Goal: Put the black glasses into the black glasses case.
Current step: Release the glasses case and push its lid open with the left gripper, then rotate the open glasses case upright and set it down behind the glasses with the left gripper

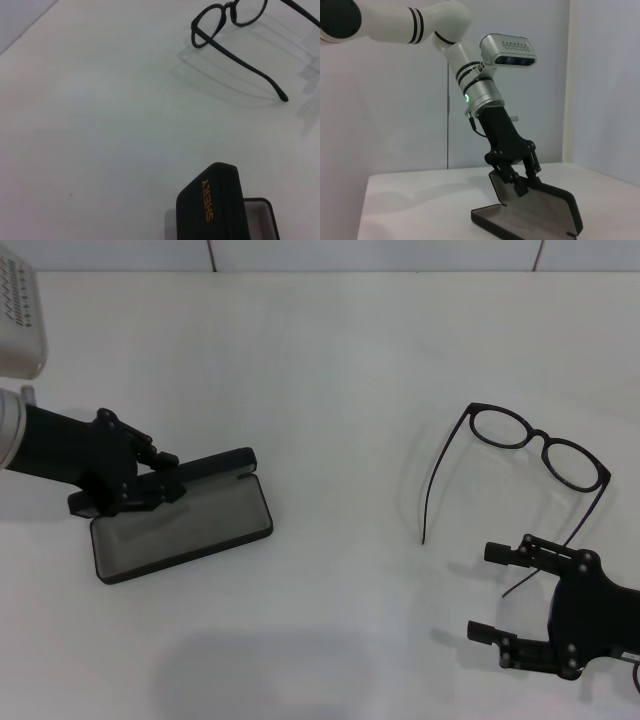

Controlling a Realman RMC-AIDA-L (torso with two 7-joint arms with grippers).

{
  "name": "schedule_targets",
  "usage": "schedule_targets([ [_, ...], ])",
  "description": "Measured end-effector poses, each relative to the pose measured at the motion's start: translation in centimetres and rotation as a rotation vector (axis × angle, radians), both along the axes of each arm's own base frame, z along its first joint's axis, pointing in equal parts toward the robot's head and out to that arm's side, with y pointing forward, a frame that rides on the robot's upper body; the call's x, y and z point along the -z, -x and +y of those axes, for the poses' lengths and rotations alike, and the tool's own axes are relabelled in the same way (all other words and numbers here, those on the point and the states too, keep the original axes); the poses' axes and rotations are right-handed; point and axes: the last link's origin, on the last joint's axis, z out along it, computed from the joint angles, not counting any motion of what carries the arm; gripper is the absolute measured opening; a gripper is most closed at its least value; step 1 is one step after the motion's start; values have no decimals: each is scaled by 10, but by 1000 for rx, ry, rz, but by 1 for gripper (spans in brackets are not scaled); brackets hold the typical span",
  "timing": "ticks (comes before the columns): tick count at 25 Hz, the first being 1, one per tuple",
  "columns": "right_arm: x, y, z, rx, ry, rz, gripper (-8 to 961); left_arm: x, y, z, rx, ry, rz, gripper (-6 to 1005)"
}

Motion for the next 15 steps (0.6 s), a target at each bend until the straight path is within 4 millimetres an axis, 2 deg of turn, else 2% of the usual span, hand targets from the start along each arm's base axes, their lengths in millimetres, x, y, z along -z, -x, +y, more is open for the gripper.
schedule_targets([
  [15, 0, 0, -1, 5, 7, 6, 782, -2, -3, -2, 65, -6, 14, 291],
])
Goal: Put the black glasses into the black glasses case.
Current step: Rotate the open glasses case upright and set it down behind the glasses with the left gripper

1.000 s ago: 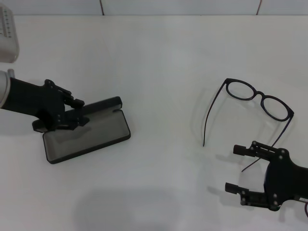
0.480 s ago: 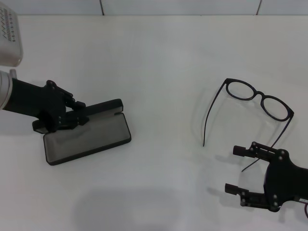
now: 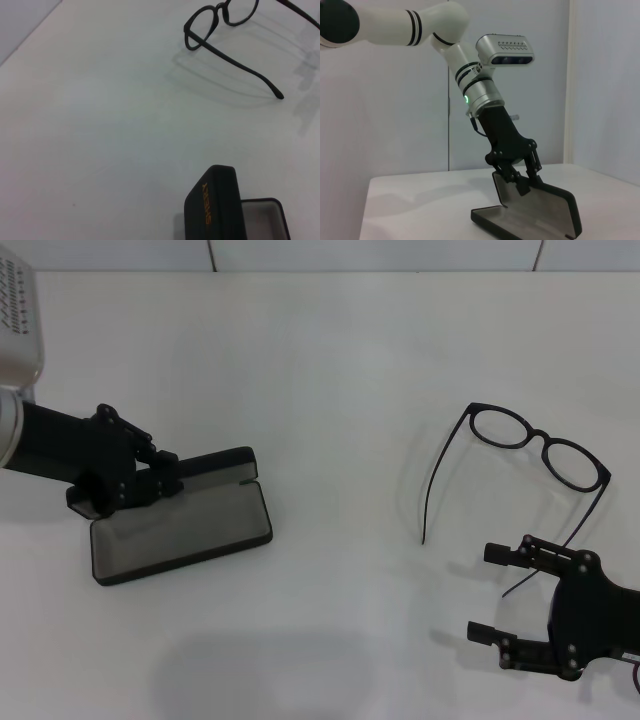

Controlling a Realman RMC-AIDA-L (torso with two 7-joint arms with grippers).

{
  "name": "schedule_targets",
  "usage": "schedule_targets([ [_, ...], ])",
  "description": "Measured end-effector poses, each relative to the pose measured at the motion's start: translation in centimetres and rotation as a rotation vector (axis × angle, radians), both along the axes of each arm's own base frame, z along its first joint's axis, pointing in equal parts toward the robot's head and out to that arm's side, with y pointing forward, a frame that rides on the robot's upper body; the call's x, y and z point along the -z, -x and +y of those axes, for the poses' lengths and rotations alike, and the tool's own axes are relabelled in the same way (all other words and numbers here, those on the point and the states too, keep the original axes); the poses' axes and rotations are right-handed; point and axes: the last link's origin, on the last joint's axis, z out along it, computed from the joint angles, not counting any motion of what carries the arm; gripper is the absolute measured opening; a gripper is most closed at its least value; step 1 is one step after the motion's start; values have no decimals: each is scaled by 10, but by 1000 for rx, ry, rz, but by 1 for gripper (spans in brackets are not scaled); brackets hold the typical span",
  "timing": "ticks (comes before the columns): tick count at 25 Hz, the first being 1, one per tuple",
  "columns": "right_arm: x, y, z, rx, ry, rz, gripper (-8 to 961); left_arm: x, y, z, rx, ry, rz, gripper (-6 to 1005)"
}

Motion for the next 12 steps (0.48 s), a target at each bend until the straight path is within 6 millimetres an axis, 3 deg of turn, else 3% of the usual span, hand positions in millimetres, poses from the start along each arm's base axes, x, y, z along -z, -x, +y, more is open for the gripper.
schedule_targets([
  [12, -1, 0, 1, 5, -5, 0, 781, -5, -9, 0, 64, -33, 11, 210],
])
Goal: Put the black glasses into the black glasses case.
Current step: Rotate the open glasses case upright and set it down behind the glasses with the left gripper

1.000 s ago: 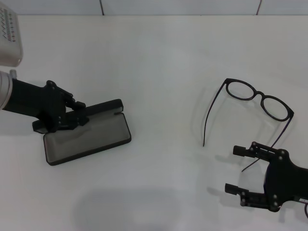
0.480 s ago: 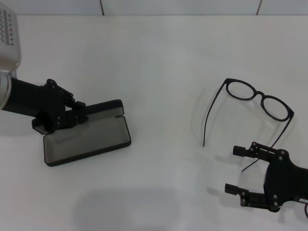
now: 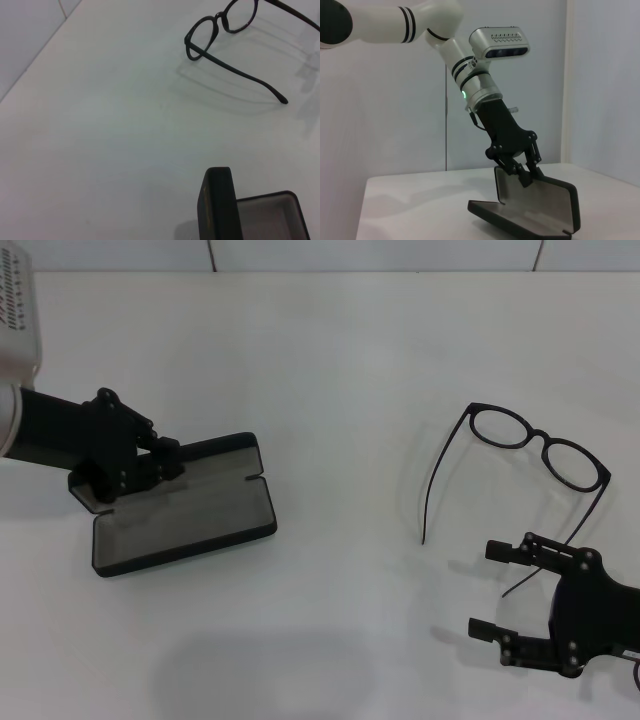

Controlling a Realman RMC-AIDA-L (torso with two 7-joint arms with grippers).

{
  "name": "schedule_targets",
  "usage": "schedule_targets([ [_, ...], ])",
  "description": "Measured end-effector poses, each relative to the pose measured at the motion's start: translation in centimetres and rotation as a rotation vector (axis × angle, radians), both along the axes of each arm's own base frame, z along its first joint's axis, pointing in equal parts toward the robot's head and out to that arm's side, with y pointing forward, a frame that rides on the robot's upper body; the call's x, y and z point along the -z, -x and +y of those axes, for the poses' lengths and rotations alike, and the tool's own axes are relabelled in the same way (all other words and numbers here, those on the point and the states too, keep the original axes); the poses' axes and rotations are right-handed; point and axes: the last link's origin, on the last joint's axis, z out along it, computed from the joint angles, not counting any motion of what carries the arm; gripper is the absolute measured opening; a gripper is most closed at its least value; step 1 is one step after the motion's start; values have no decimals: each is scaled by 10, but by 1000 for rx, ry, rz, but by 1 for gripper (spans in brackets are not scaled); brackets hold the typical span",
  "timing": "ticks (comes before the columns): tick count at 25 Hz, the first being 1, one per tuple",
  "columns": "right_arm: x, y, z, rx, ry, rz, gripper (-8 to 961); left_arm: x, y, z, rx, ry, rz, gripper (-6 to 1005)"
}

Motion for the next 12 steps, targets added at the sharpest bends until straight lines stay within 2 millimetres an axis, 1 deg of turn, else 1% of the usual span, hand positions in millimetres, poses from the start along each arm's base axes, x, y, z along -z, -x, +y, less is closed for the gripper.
schedule_targets([
  [4, 0, 0, 0, 1, -2, 0, 781, 2, -5, 0, 34, 8, -3, 211],
  [6, 0, 0, 0, 2, -3, -1, 782, 5, -9, 0, 77, 18, -2, 211],
  [10, 0, 0, 1, 3, -4, -1, 782, 11, -19, -1, 228, 41, -7, 211],
  [11, 0, 0, 1, 3, -4, -1, 782, 11, -19, -1, 228, 41, -7, 211],
  [12, 0, 0, 1, 3, -4, 0, 782, 13, -24, 0, 283, 39, -27, 211],
])
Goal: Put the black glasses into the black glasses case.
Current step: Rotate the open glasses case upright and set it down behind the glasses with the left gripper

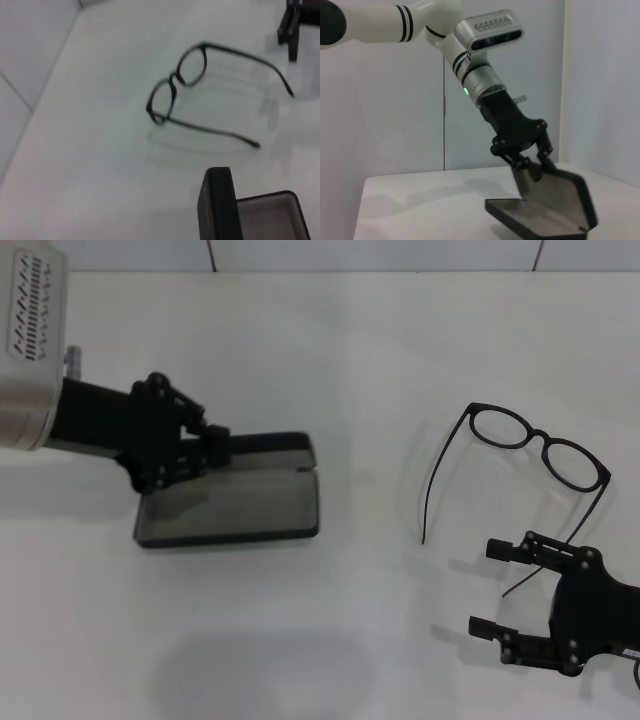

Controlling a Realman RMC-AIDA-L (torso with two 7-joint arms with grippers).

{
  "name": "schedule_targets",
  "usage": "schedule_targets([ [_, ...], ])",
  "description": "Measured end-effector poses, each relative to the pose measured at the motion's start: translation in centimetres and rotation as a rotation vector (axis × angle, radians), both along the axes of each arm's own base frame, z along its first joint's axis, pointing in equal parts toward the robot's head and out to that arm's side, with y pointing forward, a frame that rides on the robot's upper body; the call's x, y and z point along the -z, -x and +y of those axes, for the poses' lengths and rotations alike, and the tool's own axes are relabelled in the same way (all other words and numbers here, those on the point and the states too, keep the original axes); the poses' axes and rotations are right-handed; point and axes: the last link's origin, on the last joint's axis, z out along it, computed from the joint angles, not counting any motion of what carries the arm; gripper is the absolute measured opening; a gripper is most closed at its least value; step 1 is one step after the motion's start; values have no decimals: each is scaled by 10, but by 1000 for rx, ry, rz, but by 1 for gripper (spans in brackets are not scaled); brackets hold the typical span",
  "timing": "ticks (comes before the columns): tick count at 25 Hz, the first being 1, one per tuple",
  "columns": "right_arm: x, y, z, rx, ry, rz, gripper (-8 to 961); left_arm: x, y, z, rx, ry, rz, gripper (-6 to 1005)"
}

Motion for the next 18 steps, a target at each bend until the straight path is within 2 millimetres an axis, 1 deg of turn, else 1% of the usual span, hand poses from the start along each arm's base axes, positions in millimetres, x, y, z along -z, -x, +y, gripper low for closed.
schedule_targets([
  [1, 0, 0, 0, 0, 0, 1, 782, 1, -6, 2, 31, -3, -26, 211],
  [3, 0, 0, 0, -1, 1, 2, 782, 4, -11, 3, 55, 7, -29, 211],
  [6, 0, 1, 0, -3, 1, 4, 782, 14, -17, 6, 72, 15, -8, 211],
  [13, 0, 1, 0, -6, 2, 6, 781, 45, -23, 17, 26, 2, 28, 211],
  [18, 0, 1, -1, -3, 2, 6, 781, 60, -29, 20, -13, -16, 43, 210],
])
